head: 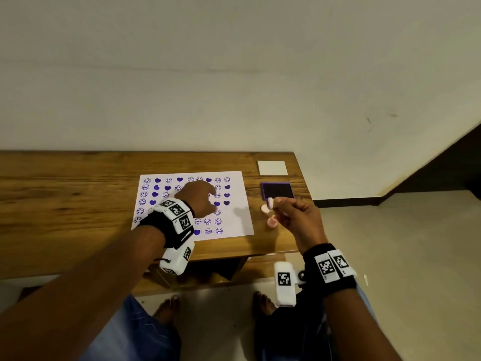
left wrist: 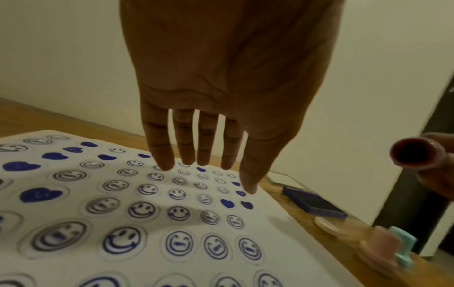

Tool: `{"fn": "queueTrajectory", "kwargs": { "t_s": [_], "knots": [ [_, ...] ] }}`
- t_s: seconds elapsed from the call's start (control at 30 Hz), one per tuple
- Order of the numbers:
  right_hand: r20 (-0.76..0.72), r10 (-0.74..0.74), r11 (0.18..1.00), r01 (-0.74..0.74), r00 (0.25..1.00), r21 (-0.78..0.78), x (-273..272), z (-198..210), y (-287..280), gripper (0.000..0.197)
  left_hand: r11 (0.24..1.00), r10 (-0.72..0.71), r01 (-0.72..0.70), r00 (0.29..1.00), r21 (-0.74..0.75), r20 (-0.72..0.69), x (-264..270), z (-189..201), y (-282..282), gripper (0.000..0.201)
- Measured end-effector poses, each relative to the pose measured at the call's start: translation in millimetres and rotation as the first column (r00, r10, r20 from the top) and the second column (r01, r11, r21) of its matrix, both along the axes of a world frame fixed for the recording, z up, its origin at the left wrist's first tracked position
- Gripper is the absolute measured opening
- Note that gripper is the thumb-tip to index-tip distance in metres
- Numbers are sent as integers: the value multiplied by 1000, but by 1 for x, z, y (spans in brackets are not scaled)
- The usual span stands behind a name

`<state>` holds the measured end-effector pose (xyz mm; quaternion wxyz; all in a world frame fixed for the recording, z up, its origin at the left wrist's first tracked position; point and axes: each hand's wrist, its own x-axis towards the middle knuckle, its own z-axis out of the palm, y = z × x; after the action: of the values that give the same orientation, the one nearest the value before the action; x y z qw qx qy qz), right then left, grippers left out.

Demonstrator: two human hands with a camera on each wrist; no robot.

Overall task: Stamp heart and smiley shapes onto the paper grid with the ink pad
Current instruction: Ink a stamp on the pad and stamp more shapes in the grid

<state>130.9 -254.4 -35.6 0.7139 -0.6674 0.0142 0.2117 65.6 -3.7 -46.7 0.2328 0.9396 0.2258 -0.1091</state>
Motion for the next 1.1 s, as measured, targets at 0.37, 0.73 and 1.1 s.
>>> {"fn": "queueTrajectory", "kwargs": {
  "t_s": [0.37, 0.73, 1.1],
  "knots": [
    [363, -11, 909, 160, 932, -384, 46, -28, -27, 19, 981, -112, 142, 971, -135, 209, 55, -23, -93, 47],
    [427, -48, 922, 205, 903, -329, 57, -42, -20, 18, 972, -220, 232, 949, -27, 228, 73, -39, -110, 37],
    [352, -78, 957, 169, 933, -236, 56, -50, -18, 21, 952, 46, 72, 927, -299, 371, 69, -25, -108, 38]
  ]
}}
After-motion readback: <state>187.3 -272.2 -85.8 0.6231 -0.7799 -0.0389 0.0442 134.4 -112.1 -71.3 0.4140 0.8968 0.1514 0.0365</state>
